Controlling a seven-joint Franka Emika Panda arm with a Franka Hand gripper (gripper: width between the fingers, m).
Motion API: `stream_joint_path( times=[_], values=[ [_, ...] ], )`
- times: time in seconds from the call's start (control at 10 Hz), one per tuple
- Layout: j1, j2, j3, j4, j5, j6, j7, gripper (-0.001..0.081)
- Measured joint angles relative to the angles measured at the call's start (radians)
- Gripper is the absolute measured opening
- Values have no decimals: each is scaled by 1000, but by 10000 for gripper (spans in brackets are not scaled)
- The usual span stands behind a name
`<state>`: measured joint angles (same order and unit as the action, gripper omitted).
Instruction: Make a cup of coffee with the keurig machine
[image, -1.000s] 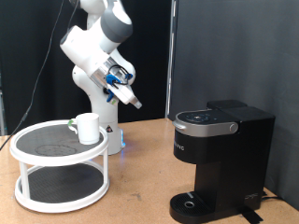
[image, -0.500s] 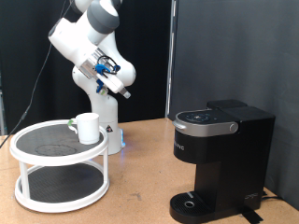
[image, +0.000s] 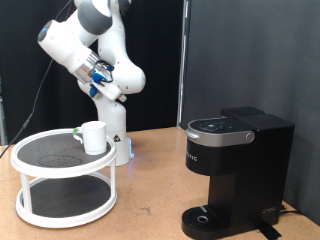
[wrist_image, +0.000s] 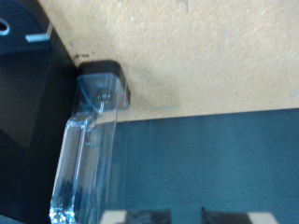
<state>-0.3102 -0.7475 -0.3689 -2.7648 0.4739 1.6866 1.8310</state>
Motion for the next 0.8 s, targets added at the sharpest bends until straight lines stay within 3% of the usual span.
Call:
stream_joint_path(
  times=[0.3,0.5,0.6,0.8],
  values=[
    [-52,-19,-71,30,-74,-105,-35,0],
    [-53,-19,-60,25,-97,-102,-30,0],
    [-62,-21,-52,19,-109,-87,-12,0],
    [-113,-54,-56,-10,-79,36,9,0]
  ],
)
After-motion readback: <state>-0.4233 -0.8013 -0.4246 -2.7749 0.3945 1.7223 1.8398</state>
